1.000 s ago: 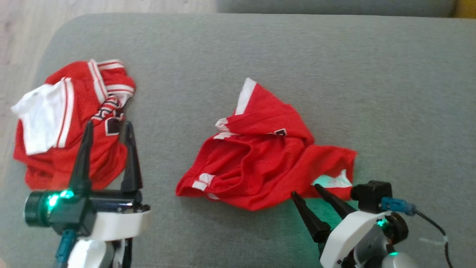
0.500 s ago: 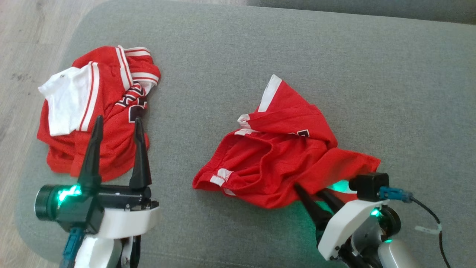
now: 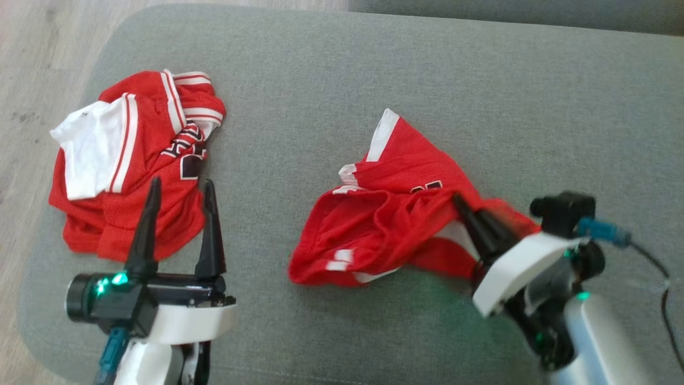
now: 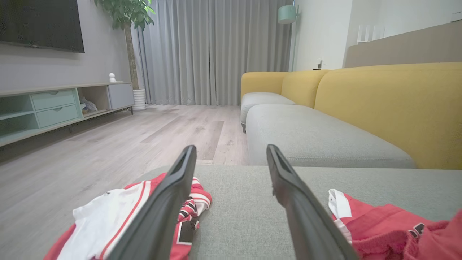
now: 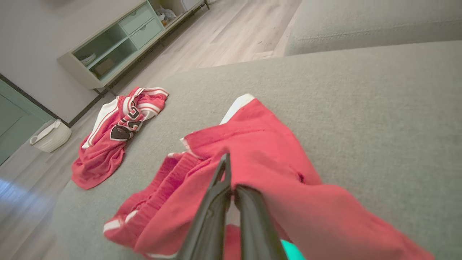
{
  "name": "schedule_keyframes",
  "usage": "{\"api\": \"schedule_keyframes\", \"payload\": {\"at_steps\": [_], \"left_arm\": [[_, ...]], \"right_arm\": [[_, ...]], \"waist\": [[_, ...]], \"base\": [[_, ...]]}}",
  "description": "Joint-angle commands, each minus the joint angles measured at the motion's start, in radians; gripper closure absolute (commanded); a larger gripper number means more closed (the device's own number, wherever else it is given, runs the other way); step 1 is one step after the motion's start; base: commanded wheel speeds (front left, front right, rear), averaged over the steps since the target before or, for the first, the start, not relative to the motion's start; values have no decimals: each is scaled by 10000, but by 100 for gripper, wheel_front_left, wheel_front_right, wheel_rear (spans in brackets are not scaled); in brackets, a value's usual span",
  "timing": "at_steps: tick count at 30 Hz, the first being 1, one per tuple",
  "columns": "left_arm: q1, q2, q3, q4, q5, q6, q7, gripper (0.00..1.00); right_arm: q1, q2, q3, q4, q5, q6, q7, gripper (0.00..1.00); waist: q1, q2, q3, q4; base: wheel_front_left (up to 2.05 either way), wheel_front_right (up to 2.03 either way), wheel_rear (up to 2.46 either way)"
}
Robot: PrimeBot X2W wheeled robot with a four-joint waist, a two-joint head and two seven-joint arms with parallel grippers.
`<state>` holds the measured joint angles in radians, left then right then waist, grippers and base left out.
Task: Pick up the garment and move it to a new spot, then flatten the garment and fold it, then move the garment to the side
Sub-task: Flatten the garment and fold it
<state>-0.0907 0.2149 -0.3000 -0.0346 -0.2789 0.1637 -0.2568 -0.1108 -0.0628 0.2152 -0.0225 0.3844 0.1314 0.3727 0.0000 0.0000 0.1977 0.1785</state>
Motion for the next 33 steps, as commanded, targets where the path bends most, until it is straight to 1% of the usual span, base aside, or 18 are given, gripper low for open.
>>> {"api": "schedule_keyframes", "payload": {"at_steps": [1,10,11,12,17,21,25,27,30,33], "left_arm": [[-286,14,395,-218,98,-60,-49,0],[-687,-612,302,372,234,-617,-49,0],[-711,-667,317,447,240,-678,-49,0],[-736,-721,332,509,255,-735,-49,0],[-766,-924,479,749,348,-923,-49,0],[-735,-989,608,868,402,-980,-49,0],[-668,-988,751,1004,501,-1054,-49,0],[-603,-957,815,1062,550,-1067,-49,0],[-502,-886,894,1106,619,-1069,-49,0],[-417,-792,968,1155,659,-1062,-49,0]], "right_arm": [[-607,-77,129,-202,-105,-7,82,100],[-2369,-274,-58,1764,-64,-7,311,100],[-2538,-286,-69,2006,-51,-7,290,52],[-2707,-308,-79,2212,-60,-7,219,0],[-3180,-471,52,2752,14,-7,-578,0],[-3131,-748,229,2591,123,-7,-1241,0],[-2770,-1261,127,1883,23,-7,-2278,0],[-2527,-1517,-130,1393,-341,-7,-2802,0],[-2027,-1600,-727,619,-811,-7,-3304,0],[-1375,-1450,-1362,-126,-1233,-7,-3435,0]], "waist": [[0,0,73,73],[0,0,564,585],[0,0,582,604],[0,0,604,622],[0,0,572,550],[0,0,475,373],[0,0,304,32],[0,0,207,-176],[0,0,89,-485],[0,0,-7,-748]], "base": [[0,0,0],[0,0,0],[0,0,0],[0,0,0],[0,0,0],[0,0,0],[0,0,0],[0,0,0],[0,0,0],[0,0,0]]}}
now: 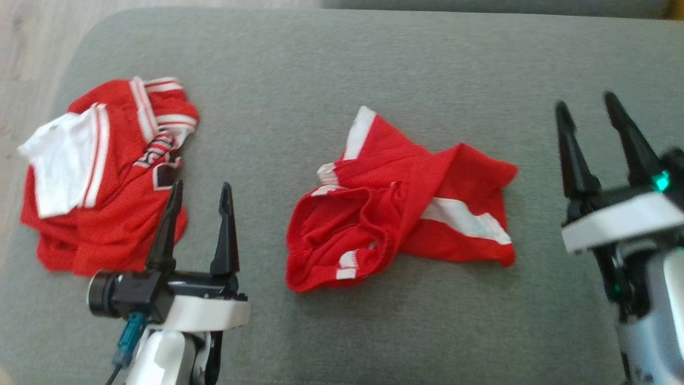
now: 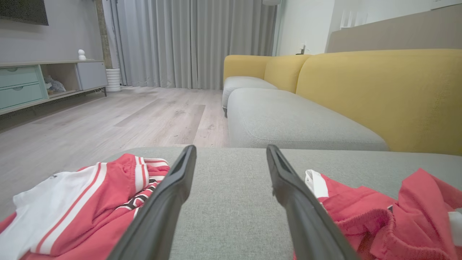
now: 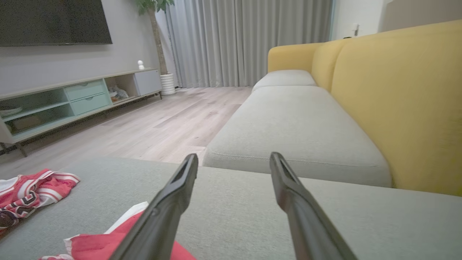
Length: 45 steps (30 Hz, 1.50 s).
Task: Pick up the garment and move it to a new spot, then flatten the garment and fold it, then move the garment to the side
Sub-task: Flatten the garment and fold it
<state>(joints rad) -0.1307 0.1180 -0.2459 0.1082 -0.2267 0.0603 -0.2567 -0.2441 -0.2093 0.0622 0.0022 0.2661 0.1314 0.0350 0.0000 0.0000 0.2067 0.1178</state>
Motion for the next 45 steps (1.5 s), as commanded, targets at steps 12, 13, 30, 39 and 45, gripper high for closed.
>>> {"api": "schedule_keyframes", "payload": {"at_steps": [12,13,30,39,45], "left_arm": [[459,527,510,-406,159,155,269,0],[495,543,508,-440,151,170,324,0],[356,855,-495,-801,434,-374,1308,0],[-66,1005,-3041,-773,427,-1747,4105,0],[-570,1376,-3462,-298,645,-1809,4671,0]], "right_arm": [[2760,1157,-471,-2516,-648,-7,584,0],[2876,1208,-436,-2581,-640,-7,618,0],[3085,1452,-278,-2546,-481,-7,762,0],[3051,1489,-231,-2514,-373,-7,936,0],[3000,1512,-184,-2463,-277,-7,1032,0]], "waist": [[0,0,-452,-730],[0,0,-448,-753],[0,0,-429,-807],[0,0,-296,-839],[0,0,-113,-1022]], "base": [[0,0,0],[0,0,0],[0,0,0],[0,0,0],[0,0,0]]}}
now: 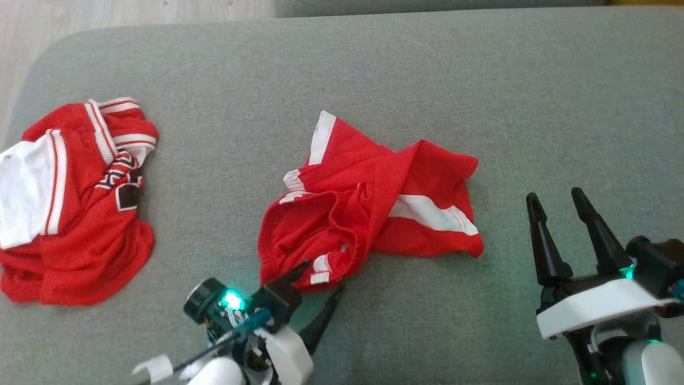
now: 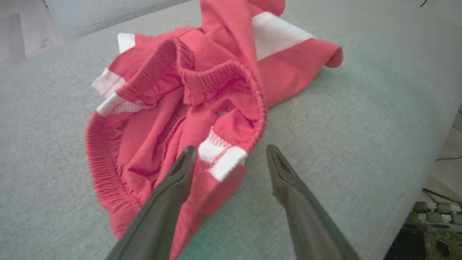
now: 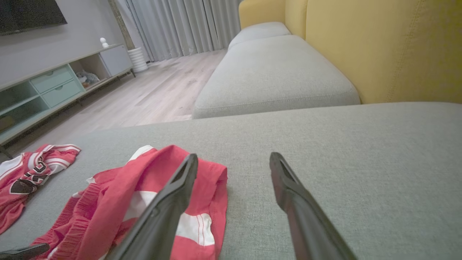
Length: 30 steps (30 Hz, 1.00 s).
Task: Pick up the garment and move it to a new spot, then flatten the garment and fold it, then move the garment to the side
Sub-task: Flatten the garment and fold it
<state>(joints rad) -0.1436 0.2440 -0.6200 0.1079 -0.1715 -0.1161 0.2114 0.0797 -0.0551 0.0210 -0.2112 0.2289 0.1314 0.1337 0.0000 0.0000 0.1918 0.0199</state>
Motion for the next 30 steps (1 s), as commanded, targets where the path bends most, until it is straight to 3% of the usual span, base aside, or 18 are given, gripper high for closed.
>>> {"api": "schedule_keyframes", "payload": {"at_steps": [1,3,5,10,21,30], "left_arm": [[-511,150,280,-201,133,-26,66,0],[-624,179,261,-18,126,-24,287,0],[-734,220,230,86,92,-33,448,100],[-919,200,244,112,-74,-43,436,100],[-1123,-59,159,257,-252,54,40,100],[-1177,-208,122,473,-394,105,-258,100]], "right_arm": [[-240,-28,221,-310,100,-7,76,0],[-243,-26,177,-260,102,-7,169,0],[-235,-44,127,-159,105,-7,399,0],[-343,-343,234,241,302,-7,1268,0],[-1759,-1606,1959,1545,1397,-7,3520,0],[-2092,-1966,2385,1912,1896,-7,4498,0]], "waist": [[0,0,72,-74],[0,0,140,-116],[0,0,210,-156],[0,0,353,-141],[0,0,641,363],[0,0,655,552]], "base": [[0,0,0],[0,0,0],[0,0,0],[0,0,0],[0,0,0],[0,0,0]]}}
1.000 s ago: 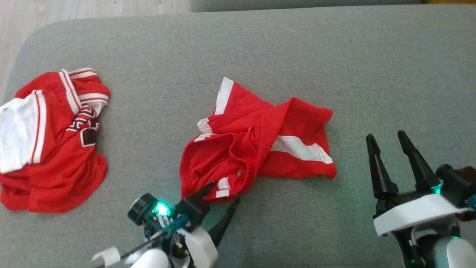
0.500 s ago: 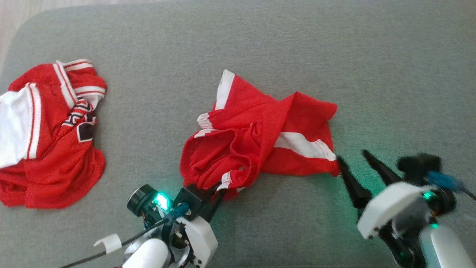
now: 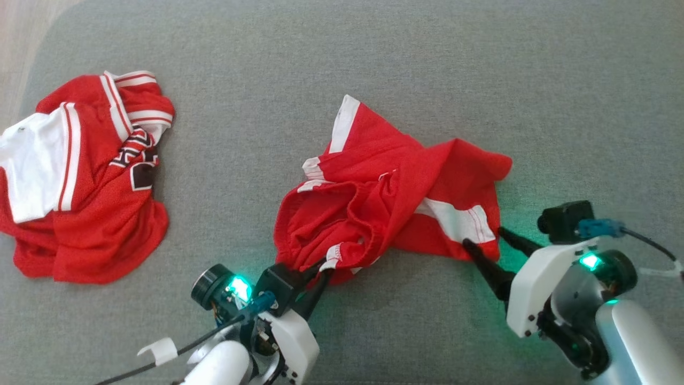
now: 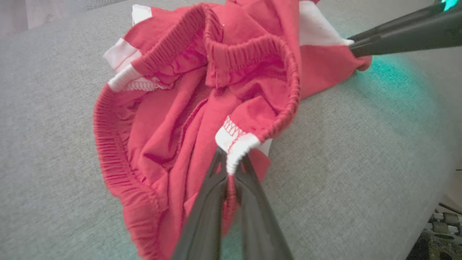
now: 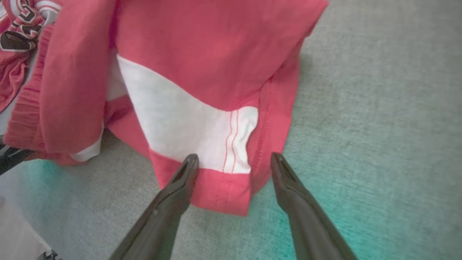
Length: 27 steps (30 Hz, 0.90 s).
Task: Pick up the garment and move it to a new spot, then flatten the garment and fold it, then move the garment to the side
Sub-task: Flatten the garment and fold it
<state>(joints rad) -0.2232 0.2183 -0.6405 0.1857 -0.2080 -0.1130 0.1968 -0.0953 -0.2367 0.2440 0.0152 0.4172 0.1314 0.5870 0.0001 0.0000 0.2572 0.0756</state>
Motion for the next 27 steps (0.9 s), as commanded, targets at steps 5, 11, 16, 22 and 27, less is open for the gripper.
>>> {"api": "schedule_keyframes", "payload": {"at_steps": [5,11,16,22,27], "left_arm": [[-398,-14,314,-218,-113,121,-234,100],[-366,-96,542,-367,-279,333,-832,100],[-342,27,1049,-1346,-468,608,-1502,100],[-501,383,1877,-3544,-675,945,-1851,100],[-1168,580,2548,-5326,-834,1109,-1682,100]], "right_arm": [[-405,-201,313,-276,316,-7,224,100],[-329,-255,47,-674,459,-7,-152,100],[-156,-311,-541,-1507,278,-7,-747,100],[-287,-407,-1268,-2677,-39,-7,-1669,100],[-787,-574,-2070,-3932,-516,-7,-2331,100]], "waist": [[-1,0,36,56],[-1,0,-73,90],[-1,0,-385,50],[-1,0,-923,-71],[-1,0,-1386,-182]], "base": [[0,0,0],[0,0,0],[0,0,0],[0,0,0],[0,0,0]]}}
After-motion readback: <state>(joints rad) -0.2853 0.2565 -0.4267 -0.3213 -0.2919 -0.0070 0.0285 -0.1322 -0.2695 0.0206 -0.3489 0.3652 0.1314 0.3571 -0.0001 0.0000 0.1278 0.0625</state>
